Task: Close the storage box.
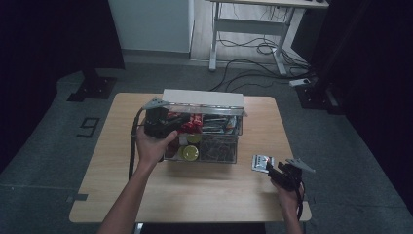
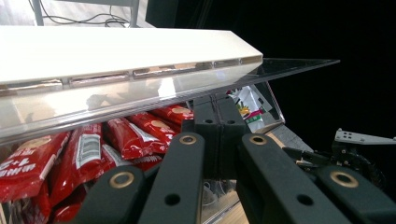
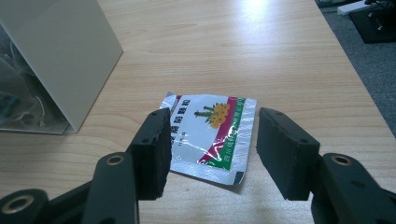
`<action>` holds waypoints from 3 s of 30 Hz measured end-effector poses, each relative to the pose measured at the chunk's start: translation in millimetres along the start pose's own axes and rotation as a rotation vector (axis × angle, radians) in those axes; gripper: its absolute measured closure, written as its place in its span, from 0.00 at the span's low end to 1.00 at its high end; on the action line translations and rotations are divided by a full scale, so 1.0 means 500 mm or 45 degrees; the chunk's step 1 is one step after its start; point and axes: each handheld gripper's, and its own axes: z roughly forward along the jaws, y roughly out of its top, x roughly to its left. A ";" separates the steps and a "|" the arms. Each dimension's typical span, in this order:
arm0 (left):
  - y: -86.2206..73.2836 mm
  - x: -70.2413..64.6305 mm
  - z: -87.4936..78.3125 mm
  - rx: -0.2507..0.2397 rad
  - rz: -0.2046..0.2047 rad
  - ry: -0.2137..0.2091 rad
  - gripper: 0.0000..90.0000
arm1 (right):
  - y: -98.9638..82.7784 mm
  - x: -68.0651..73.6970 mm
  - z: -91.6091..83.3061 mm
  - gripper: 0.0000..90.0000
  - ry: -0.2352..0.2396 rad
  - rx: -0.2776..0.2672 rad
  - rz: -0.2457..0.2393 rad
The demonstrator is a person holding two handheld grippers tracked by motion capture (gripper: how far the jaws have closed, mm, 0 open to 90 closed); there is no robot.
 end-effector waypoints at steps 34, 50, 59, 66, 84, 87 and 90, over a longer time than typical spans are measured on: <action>-0.055 0.009 -0.002 0.043 -0.027 -0.025 0.99 | -0.008 0.001 -0.003 0.50 -0.001 0.004 0.006; -0.068 0.016 0.008 0.063 -0.041 -0.028 0.99 | -0.013 0.004 -0.002 0.50 0.005 0.010 0.003; -0.072 0.014 0.007 0.055 -0.021 -0.034 0.94 | -0.014 0.002 -0.005 0.50 0.015 -0.001 0.008; -0.078 -0.002 0.004 0.044 0.059 -0.027 0.74 | -0.013 -0.002 -0.009 0.50 0.023 -0.011 0.025; -0.121 -0.014 -0.028 0.010 0.167 -0.034 0.55 | -0.017 0.007 -0.026 0.48 0.087 -0.052 -0.037; -0.137 -0.008 -0.035 0.001 0.163 -0.038 0.53 | -0.018 0.009 -0.029 0.48 0.108 -0.054 -0.055; -0.155 -0.003 -0.042 0.003 0.164 -0.032 0.51 | -0.020 0.012 -0.032 0.47 0.134 -0.054 -0.090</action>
